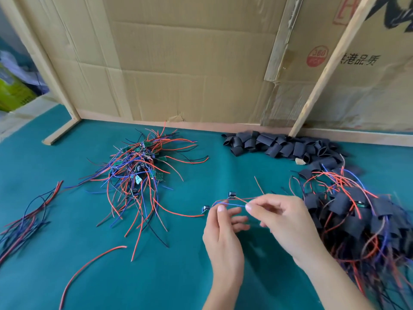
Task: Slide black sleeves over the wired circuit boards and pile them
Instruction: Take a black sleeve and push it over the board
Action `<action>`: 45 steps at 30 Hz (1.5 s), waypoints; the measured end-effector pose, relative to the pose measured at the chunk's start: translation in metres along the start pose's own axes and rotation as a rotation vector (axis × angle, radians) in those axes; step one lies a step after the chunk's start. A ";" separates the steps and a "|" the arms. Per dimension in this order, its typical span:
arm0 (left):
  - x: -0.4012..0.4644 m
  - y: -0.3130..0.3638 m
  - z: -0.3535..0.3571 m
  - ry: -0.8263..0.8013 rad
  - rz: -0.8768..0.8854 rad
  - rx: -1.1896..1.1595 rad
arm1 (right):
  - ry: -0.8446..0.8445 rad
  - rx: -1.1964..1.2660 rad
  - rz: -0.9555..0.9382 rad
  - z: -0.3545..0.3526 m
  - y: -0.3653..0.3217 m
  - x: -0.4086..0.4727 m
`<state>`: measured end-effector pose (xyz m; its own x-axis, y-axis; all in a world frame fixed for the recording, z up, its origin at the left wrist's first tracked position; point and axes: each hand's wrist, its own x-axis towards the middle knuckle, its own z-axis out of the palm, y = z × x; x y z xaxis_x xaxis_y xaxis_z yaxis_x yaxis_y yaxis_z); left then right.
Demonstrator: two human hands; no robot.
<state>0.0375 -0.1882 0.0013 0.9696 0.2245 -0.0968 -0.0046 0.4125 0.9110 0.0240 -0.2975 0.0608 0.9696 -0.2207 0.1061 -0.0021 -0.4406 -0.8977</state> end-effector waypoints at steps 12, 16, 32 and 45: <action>-0.004 0.002 0.001 -0.103 -0.047 -0.012 | 0.310 0.089 -0.182 -0.015 0.004 -0.018; -0.006 0.001 0.000 -0.135 -0.024 -0.007 | -0.076 -0.136 -0.201 -0.004 0.010 -0.038; -0.009 -0.004 0.004 -0.214 0.109 0.369 | -0.280 -0.802 0.045 0.031 0.003 0.182; -0.010 -0.004 0.005 -0.235 0.140 0.365 | 0.233 -0.643 -0.067 0.024 0.023 0.183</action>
<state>0.0294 -0.1959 0.0007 0.9952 0.0324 0.0920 -0.0934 0.0446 0.9946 0.2071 -0.3271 0.0491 0.8947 -0.3251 0.3064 -0.1590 -0.8727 -0.4616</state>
